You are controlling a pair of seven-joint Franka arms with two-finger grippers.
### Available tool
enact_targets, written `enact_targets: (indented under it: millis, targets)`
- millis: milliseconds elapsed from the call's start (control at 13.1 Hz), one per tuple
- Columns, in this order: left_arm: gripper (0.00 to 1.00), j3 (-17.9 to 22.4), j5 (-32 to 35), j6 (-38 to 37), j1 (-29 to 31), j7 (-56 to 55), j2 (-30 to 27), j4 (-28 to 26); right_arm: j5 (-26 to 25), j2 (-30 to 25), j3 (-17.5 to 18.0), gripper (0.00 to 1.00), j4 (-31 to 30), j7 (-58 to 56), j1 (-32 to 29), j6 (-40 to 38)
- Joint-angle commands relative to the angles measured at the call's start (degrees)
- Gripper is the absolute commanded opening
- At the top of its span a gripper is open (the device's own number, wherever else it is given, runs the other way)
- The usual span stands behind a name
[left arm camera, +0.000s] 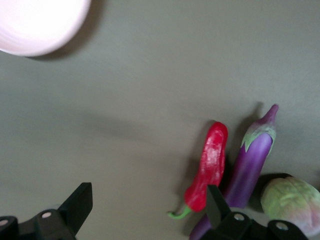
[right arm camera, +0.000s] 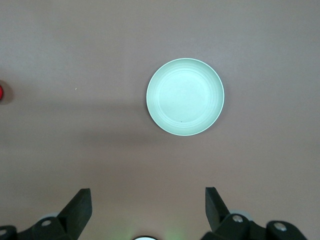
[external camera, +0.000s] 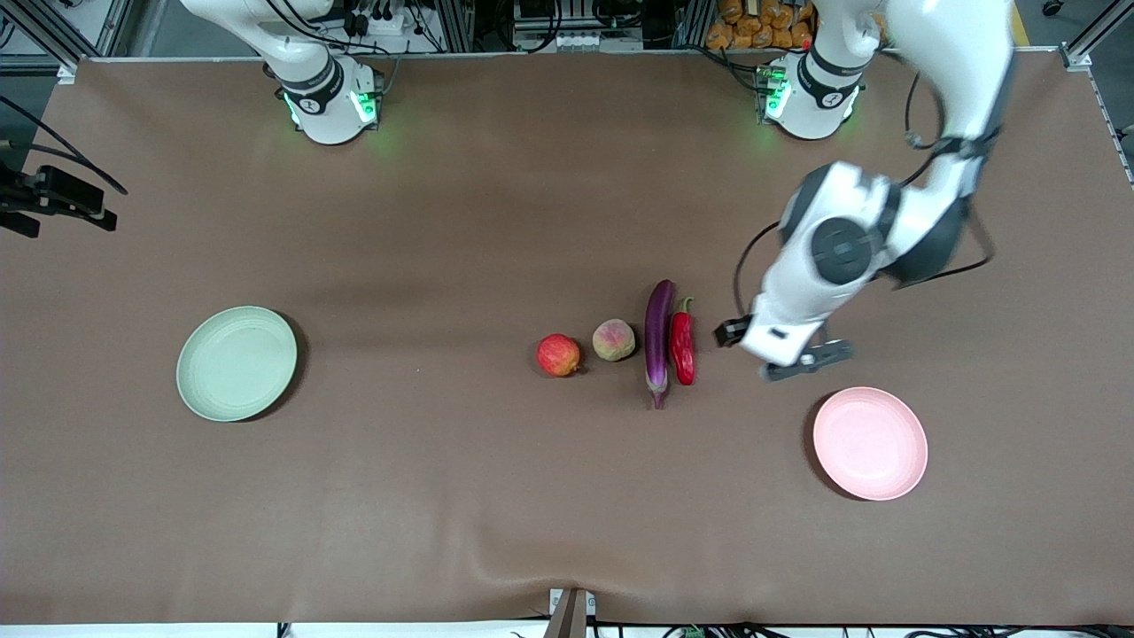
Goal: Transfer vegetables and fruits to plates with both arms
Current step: 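Reach the left gripper to the red chili pepper and grasp it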
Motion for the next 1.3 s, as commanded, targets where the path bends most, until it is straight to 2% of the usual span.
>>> enact_targets:
  millis: [0, 229, 457, 914, 1067, 1143, 1219]
  targets:
    - [1.0, 0.07, 1.56, 3.61, -1.0, -2.5, 4.35, 0.98, 0.43, 2.7, 0.45, 1.0, 0.75, -0.61, -1.2, -0.21]
    - [1.0, 0.15, 1.56, 6.0, -3.28, -2.58, 7.7, 0.89, 0.25, 4.03, 0.37, 1.0, 0.84, -0.61, -1.46, -0.03]
    - [1.0, 0.07, 1.56, 6.0, -3.37, -2.59, 8.4, -0.16, 0.86, 7.27, 0.45, 1.0, 0.92, -0.61, -3.82, 0.23]
    - [1.0, 0.07, 1.56, 9.33, -3.81, -2.67, 10.69, -0.16, 1.13, 7.89, 0.45, 1.0, 0.75, 0.52, -3.4, -0.56]
    - [1.0, 0.07, 1.56, 11.09, -3.81, -2.67, 11.66, -0.16, 1.22, 7.89, 0.89, 1.0, 0.75, 4.02, -2.61, -1.17]
    - [0.92, 0.07, 1.48, 11.53, -3.81, -2.85, 12.01, -0.16, 1.31, 7.89, 0.89, 1.0, 0.66, 7.52, -1.39, -1.35]
    - [0.78, 0.07, 1.48, 11.88, -3.81, -2.76, 12.45, -0.16, 1.66, 7.89, 0.89, 1.0, 0.49, 11.13, 0.28, -1.35]
